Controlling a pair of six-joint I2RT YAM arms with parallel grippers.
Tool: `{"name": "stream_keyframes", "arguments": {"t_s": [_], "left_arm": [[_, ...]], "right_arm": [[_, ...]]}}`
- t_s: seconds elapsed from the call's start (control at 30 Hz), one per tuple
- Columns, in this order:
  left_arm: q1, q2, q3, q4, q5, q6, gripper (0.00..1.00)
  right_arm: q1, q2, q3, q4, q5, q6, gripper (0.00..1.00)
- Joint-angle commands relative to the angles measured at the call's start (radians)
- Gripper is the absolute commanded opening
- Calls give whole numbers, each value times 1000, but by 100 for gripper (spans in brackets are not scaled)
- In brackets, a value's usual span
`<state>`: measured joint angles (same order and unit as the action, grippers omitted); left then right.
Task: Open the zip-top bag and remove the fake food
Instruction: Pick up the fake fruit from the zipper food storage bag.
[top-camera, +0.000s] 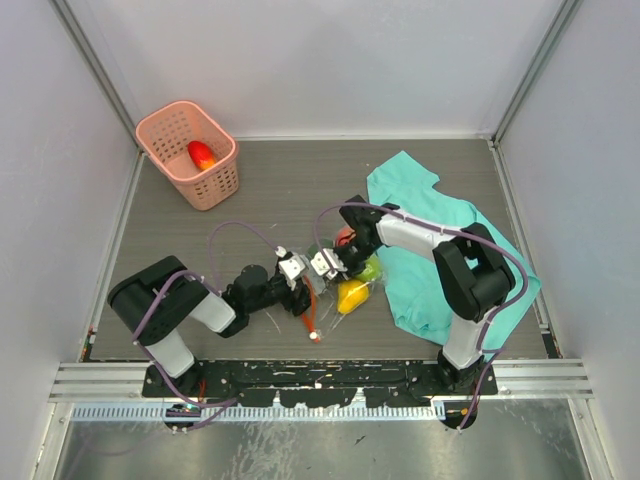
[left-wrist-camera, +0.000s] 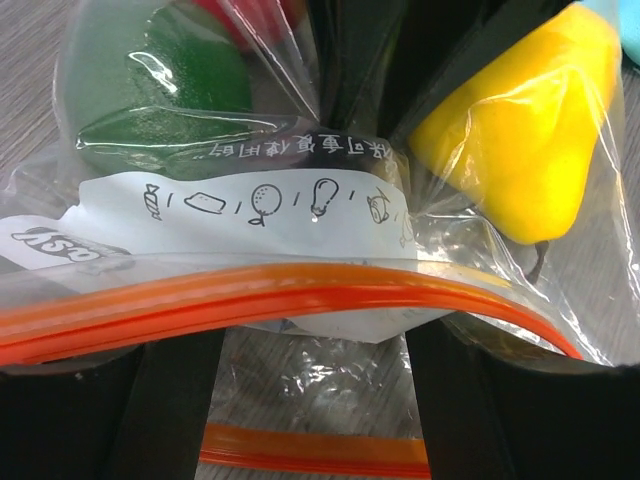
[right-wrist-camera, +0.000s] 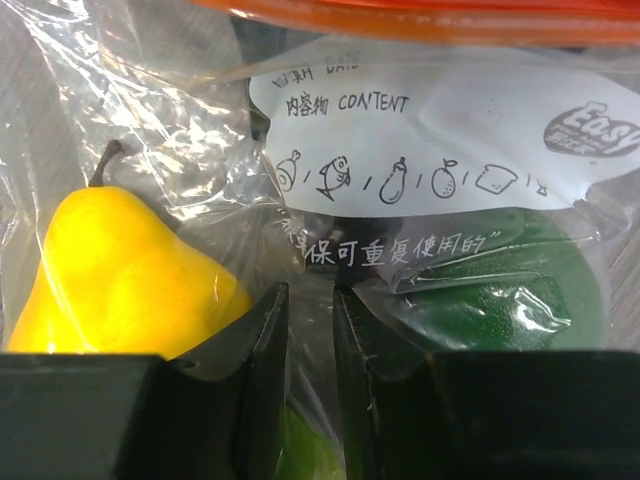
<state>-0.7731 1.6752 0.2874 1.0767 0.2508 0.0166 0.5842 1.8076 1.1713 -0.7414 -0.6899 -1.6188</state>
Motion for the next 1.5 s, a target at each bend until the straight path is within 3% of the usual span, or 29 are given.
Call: {"name": "stream_keyframes", "arguments": {"t_s": [0.0, 0.87, 1.47], "left_arm": [[-8, -20, 7, 91, -45, -13, 72], [-29, -48, 5, 91, -52, -64, 83], [-29, -129, 18, -22, -12, -69, 86]], "right_arm": [[23, 10, 31, -51, -34, -27, 29], [77, 20, 56, -98, -91, -33, 23], [64, 3, 84, -127, -120, -16, 29]]}}
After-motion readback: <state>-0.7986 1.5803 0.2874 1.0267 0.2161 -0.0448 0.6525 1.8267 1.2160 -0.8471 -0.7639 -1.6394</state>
